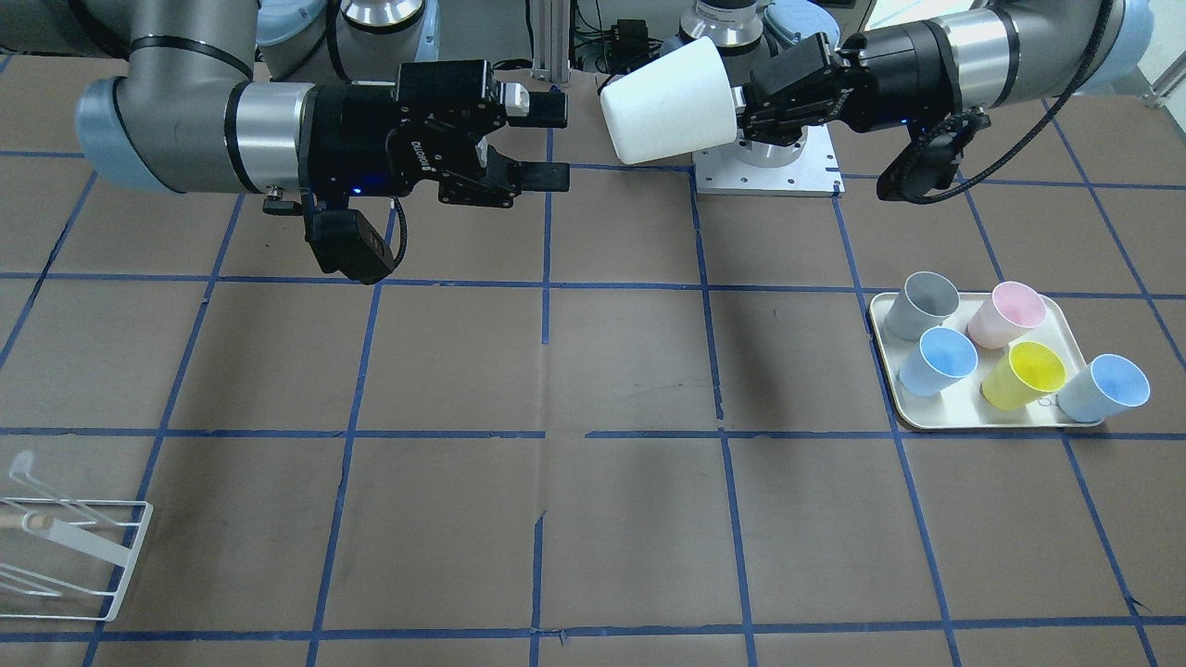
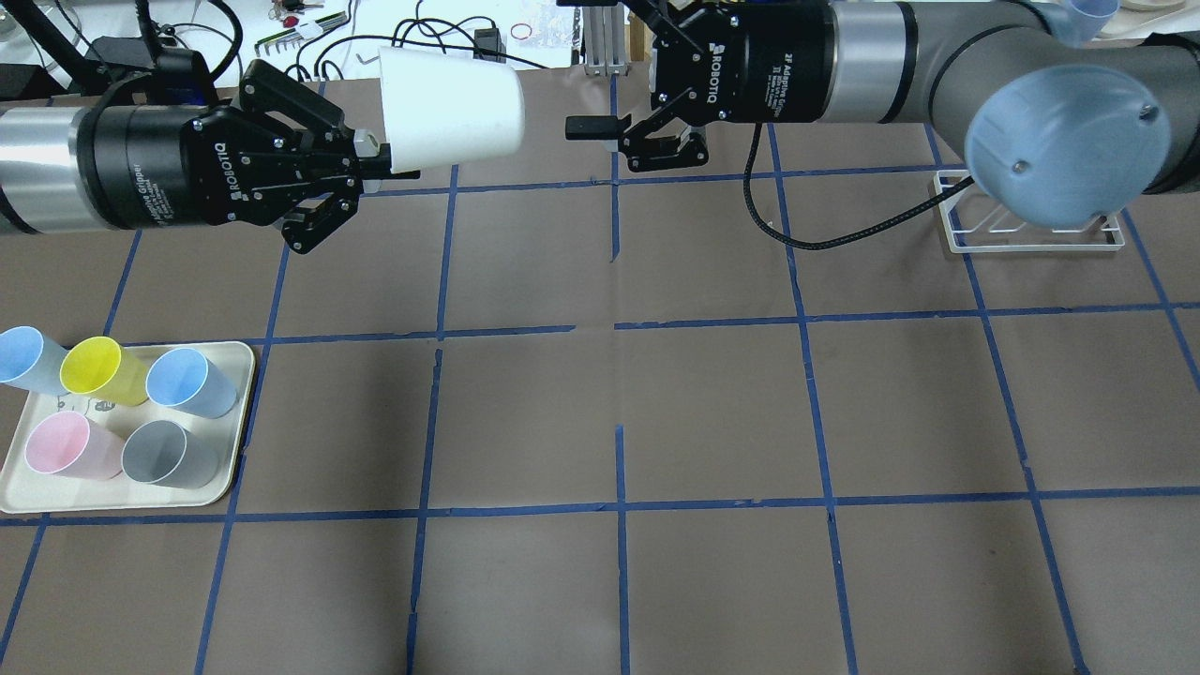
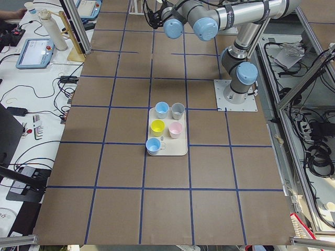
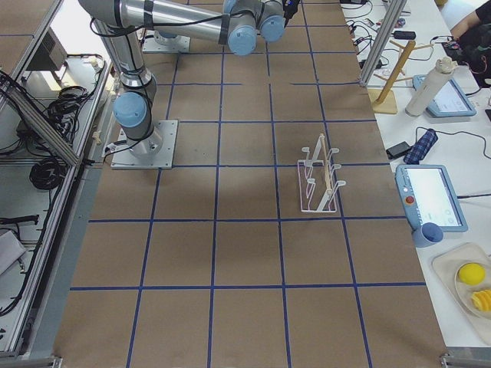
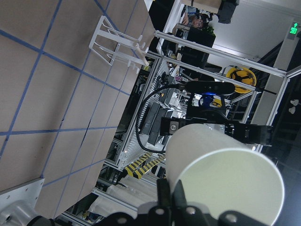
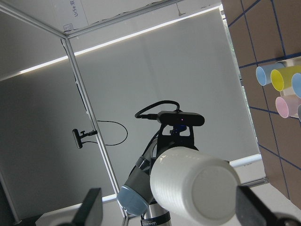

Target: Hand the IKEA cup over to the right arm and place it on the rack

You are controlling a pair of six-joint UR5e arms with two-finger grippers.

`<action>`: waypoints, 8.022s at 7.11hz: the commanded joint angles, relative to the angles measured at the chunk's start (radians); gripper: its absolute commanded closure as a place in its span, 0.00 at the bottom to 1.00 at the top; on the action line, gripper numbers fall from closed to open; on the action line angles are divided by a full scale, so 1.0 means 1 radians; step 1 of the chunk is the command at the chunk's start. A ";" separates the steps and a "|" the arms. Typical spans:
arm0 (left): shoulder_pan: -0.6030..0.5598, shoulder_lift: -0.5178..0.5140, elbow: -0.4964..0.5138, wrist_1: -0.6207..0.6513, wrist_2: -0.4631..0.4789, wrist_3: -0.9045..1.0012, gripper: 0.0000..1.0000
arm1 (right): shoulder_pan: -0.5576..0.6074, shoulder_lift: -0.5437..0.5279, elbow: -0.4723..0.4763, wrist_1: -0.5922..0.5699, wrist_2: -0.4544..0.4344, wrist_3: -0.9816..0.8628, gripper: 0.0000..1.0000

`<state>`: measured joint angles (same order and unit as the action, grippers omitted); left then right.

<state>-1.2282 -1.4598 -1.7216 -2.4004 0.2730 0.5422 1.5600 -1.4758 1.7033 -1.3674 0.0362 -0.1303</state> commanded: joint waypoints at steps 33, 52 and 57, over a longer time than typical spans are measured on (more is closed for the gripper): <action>-0.247 0.099 -0.150 0.890 1.192 -0.378 0.00 | -0.298 0.092 -0.142 -0.675 -1.643 -0.324 0.88; -0.289 0.078 -0.043 0.839 1.307 -0.406 0.00 | -0.186 0.114 -0.168 -0.574 -1.642 -0.299 0.00; -0.289 0.007 -0.003 0.866 1.299 -0.415 0.00 | 0.119 0.010 -0.257 -0.201 -1.638 0.026 0.00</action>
<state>-1.5171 -1.4449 -1.7279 -1.5351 1.5725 0.1276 1.6294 -1.4317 1.4502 -1.6592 -1.6038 -0.1612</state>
